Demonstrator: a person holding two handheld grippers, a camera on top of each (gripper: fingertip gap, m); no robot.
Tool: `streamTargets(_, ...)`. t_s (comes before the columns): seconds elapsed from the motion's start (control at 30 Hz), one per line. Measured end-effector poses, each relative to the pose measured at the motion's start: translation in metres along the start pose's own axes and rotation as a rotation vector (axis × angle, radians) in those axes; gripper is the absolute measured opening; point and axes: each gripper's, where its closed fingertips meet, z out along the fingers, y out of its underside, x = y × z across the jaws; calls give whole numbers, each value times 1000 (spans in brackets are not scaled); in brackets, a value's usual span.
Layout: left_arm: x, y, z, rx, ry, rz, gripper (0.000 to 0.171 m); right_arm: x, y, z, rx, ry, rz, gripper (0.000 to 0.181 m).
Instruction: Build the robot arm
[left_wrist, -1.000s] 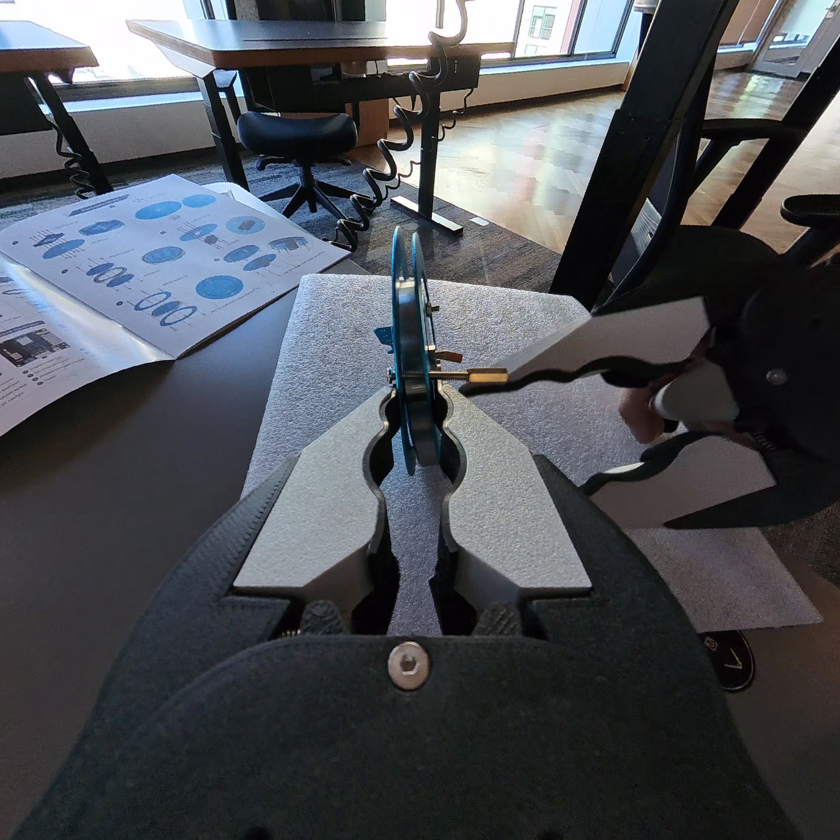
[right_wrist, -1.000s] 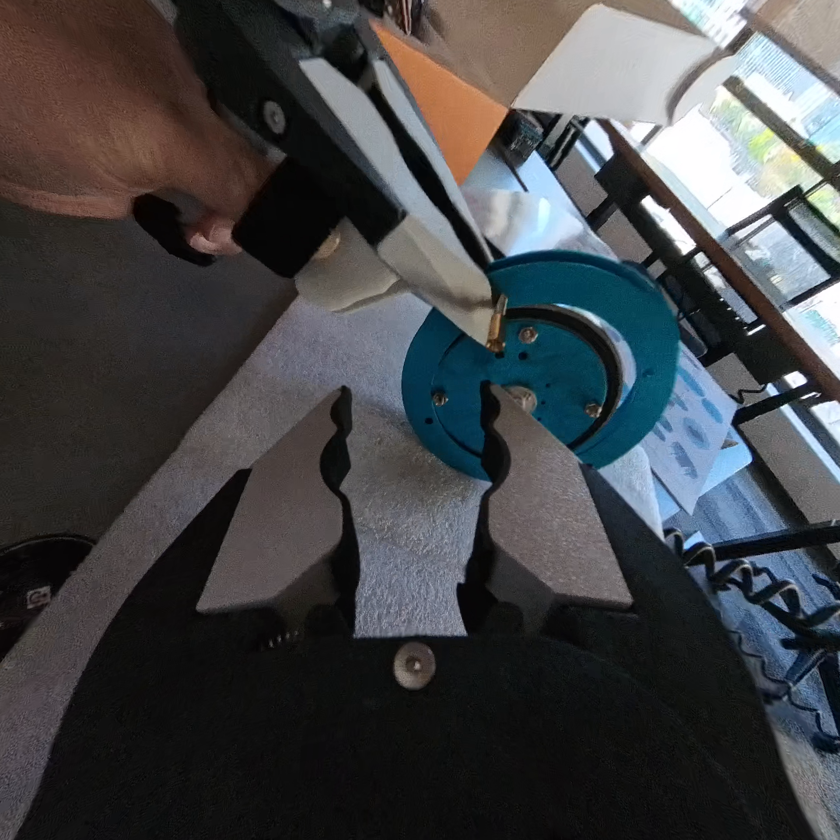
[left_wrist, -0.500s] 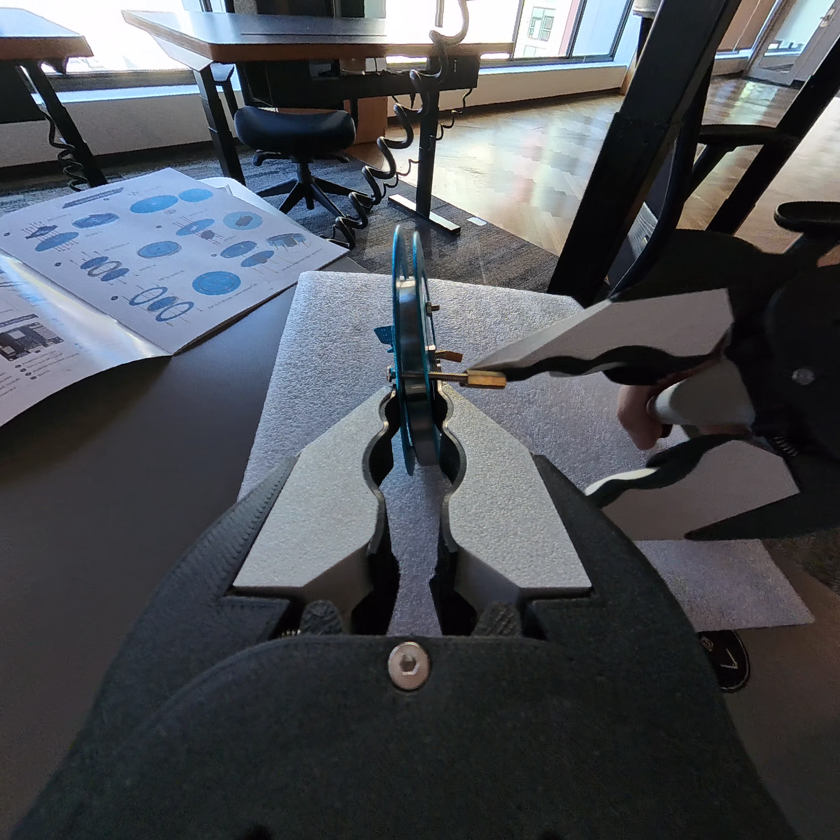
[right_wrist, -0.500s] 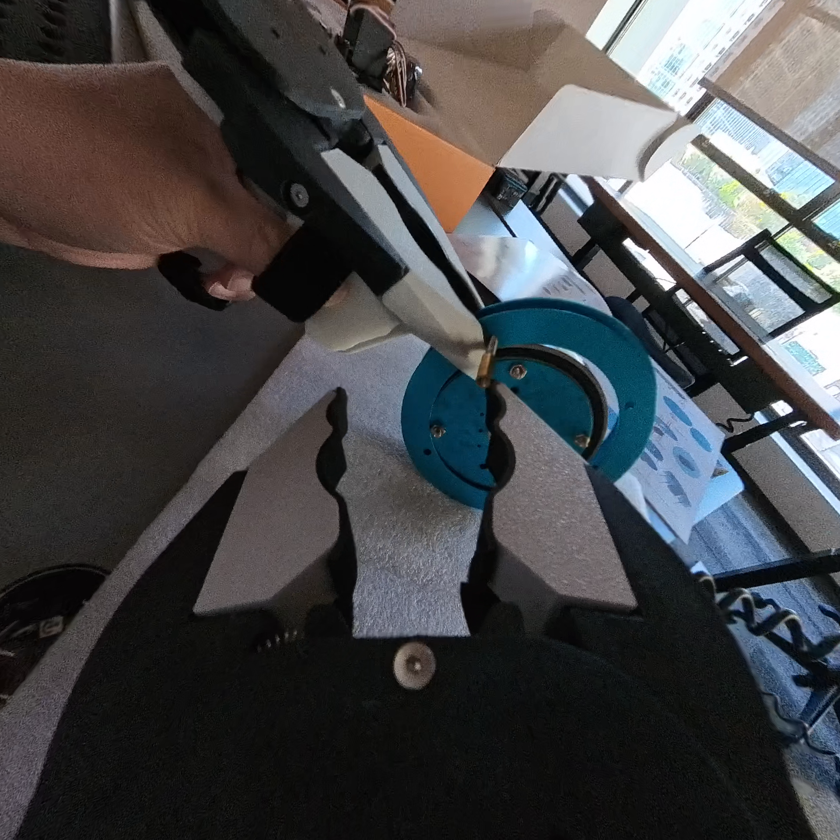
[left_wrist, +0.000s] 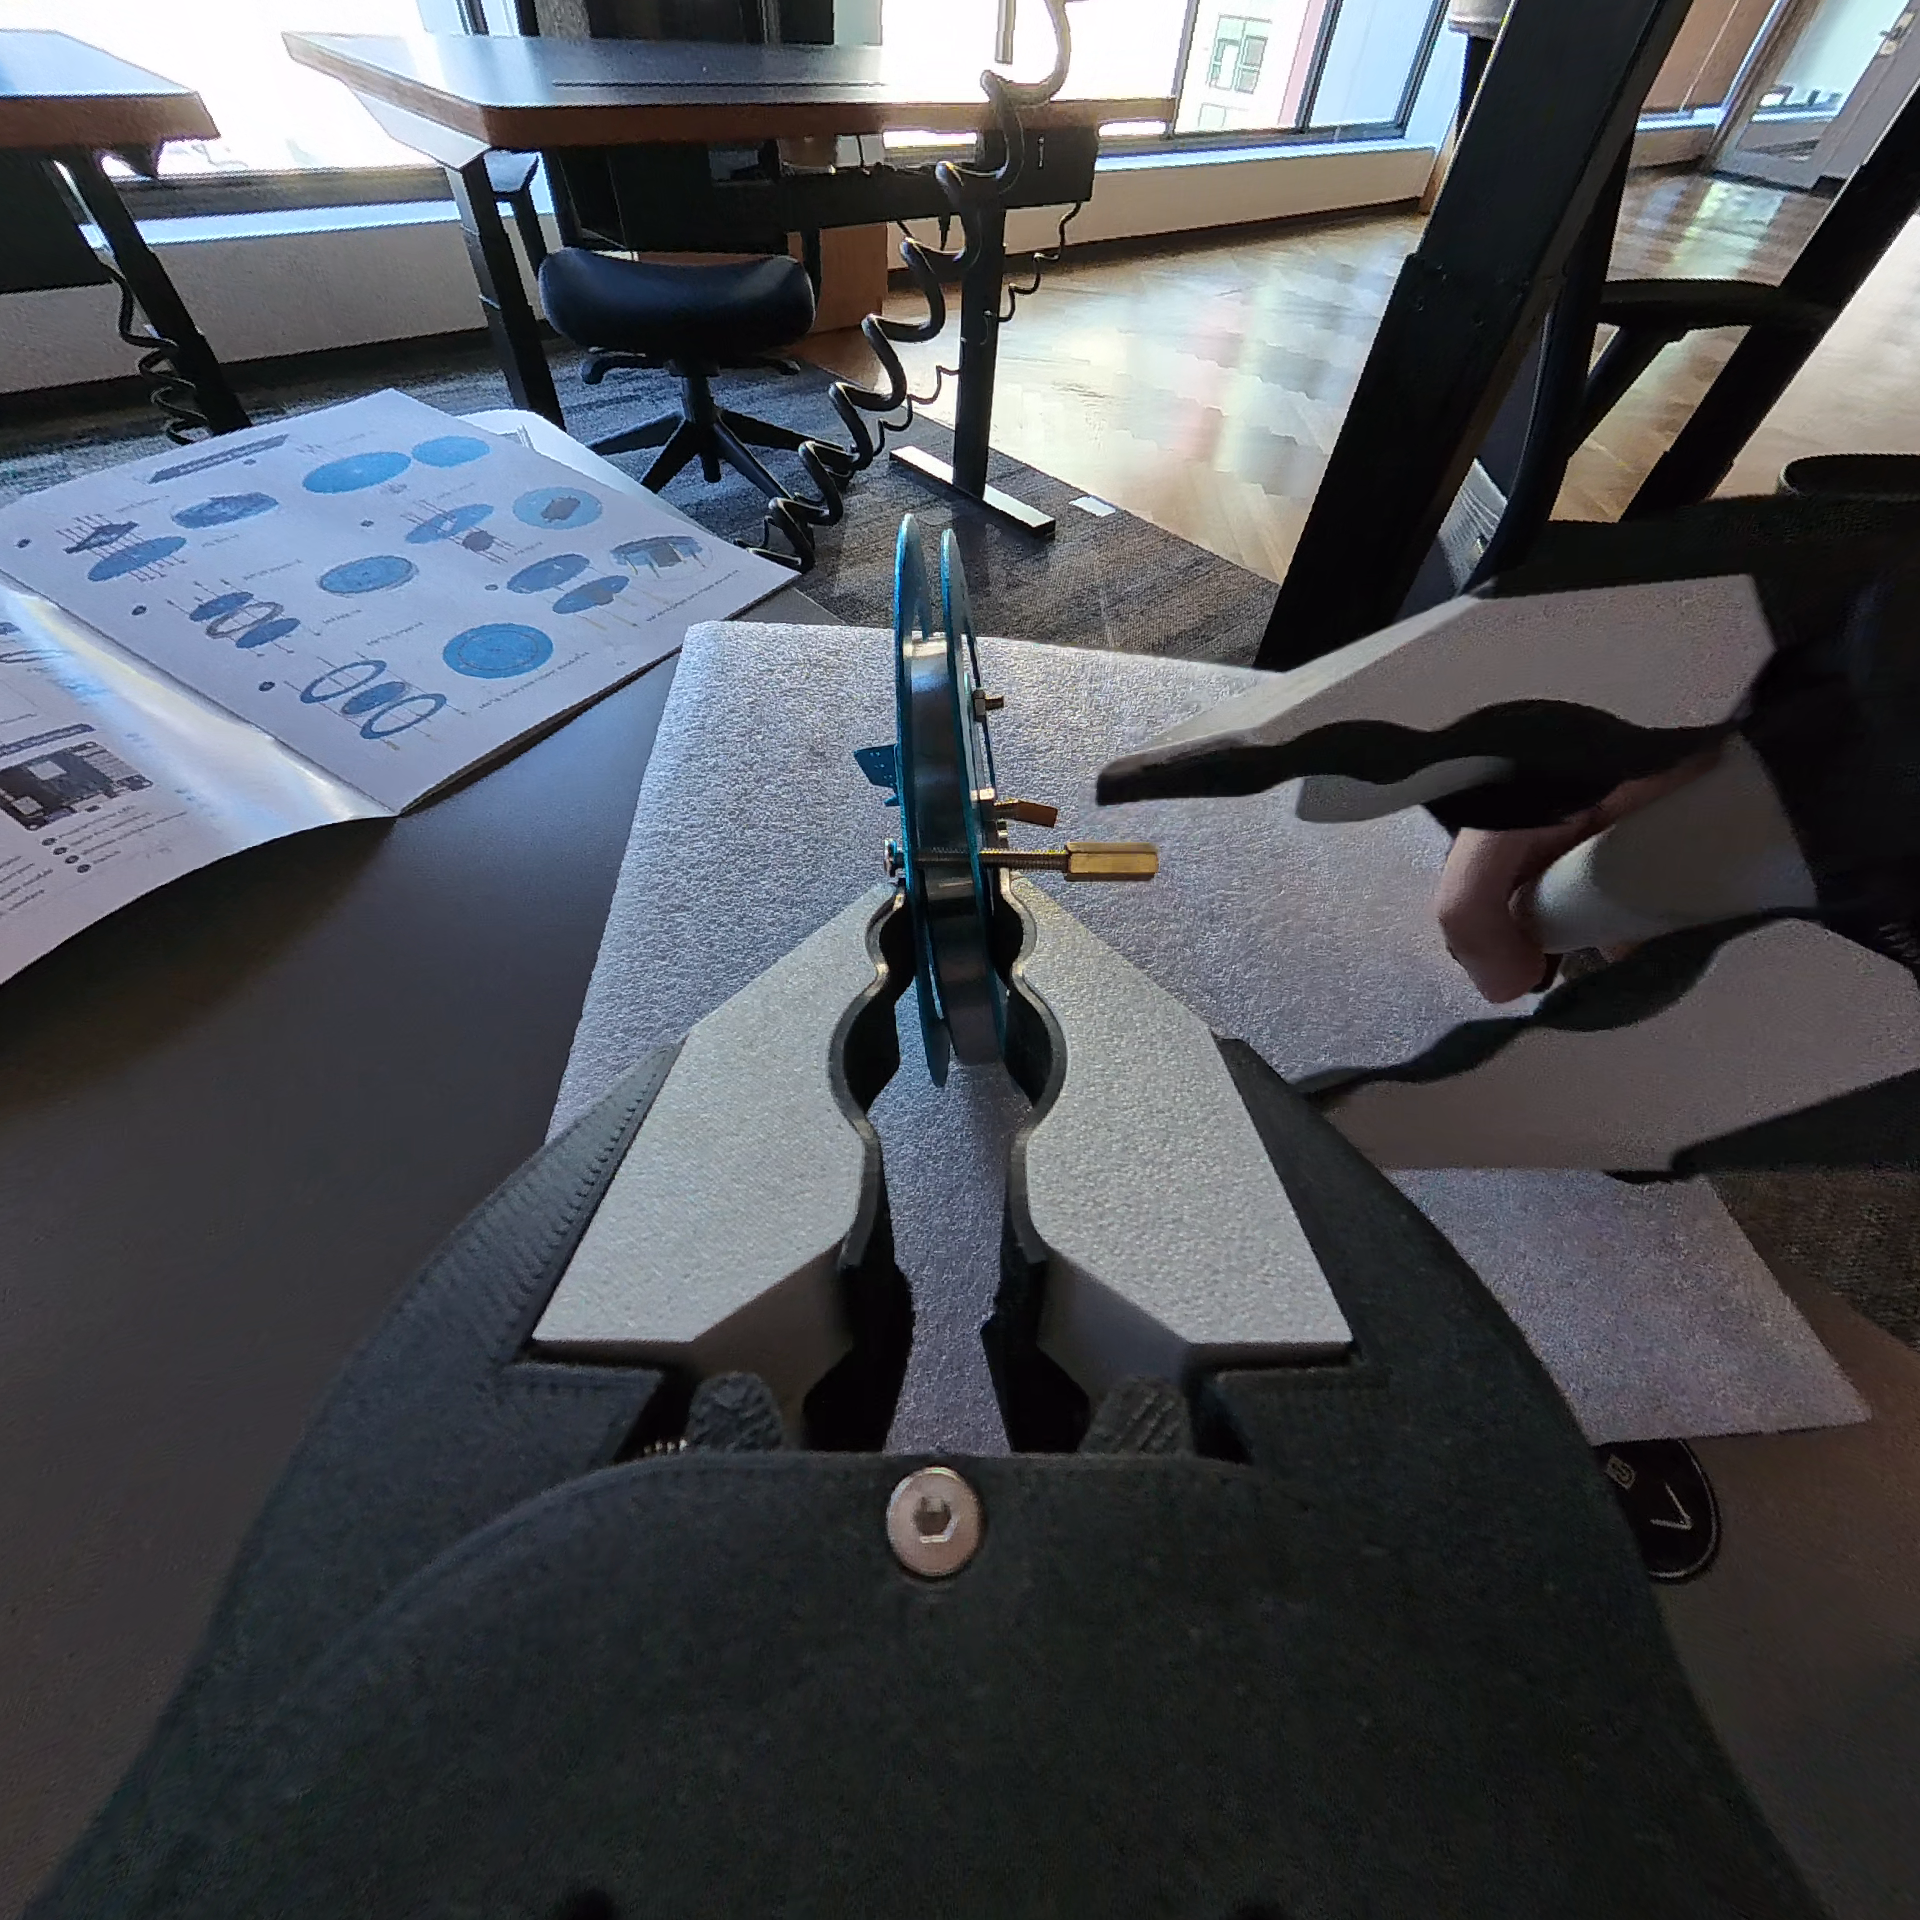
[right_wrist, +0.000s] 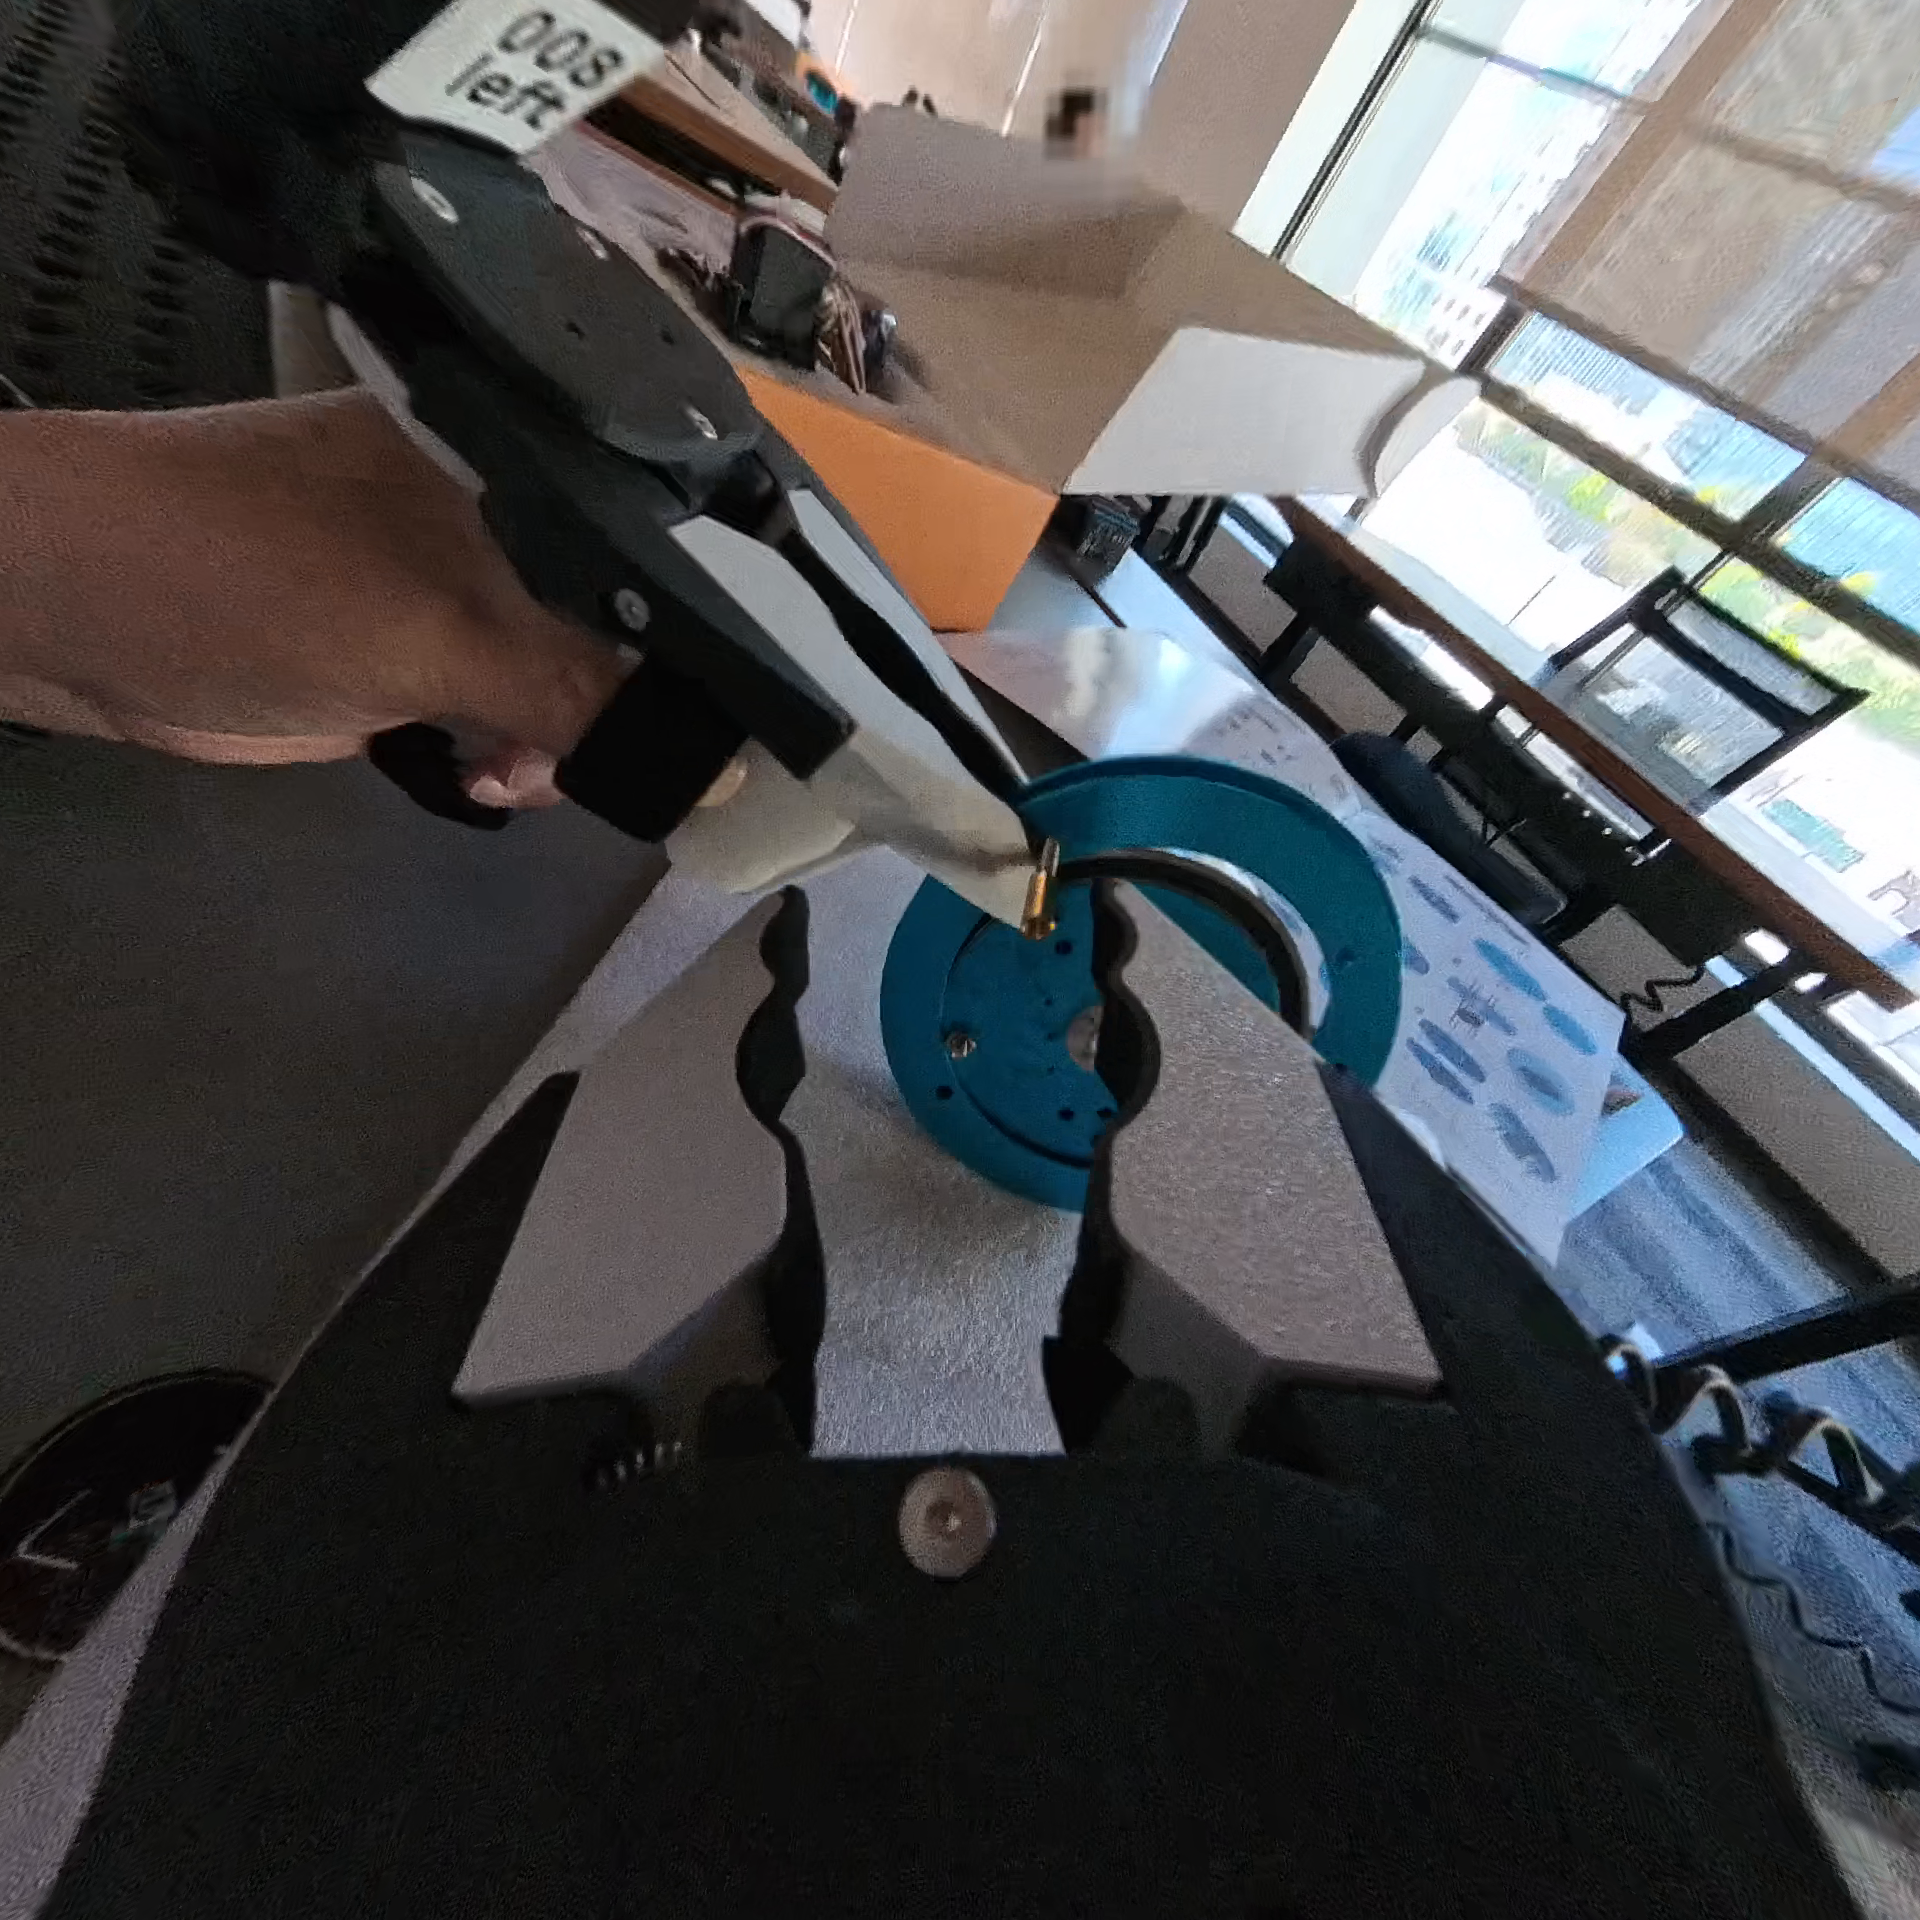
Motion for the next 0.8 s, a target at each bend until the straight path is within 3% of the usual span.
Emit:
streamTargets(0.1, -1, 0, 0, -3, -1, -7, 13, -10, 16, 8, -73, -41, -3, 60)
streamTargets(0.17, 0, 0, 0, -1, 1, -6, 13, -12, 31, 9, -149, -84, 41, 54)
streamTargets(0.3, 0, 0, 0, -1, -1, 2, 13, -1, 1, 0, -12, -9, 22, 54)
streamTargets(0.4, -1, 0, 0, -2, 1, -6, 13, -10, 20, 9, -113, -52, 4, 61)
streamTargets(0.47, 0, 0, 0, -2, 1, -3, 12, -13, 34, 9, -182, -88, 45, 53)
streamTargets(0.6, -1, 0, 0, -1, 1, -5, 13, 2, -2, -2, 2, 9, 3, 54)
streamTargets(0.7, -1, 0, 0, -2, 2, -8, 13, -5, 18, 5, -97, -33, -5, 56)
streamTargets(0.73, -1, 0, 0, -1, 2, -7, 13, -6, 23, 4, -120, -54, 22, 48)
streamTargets(0.8, 0, 0, 0, -1, 0, -1, 13, 0, 18, 1, -94, -46, 85, 49)
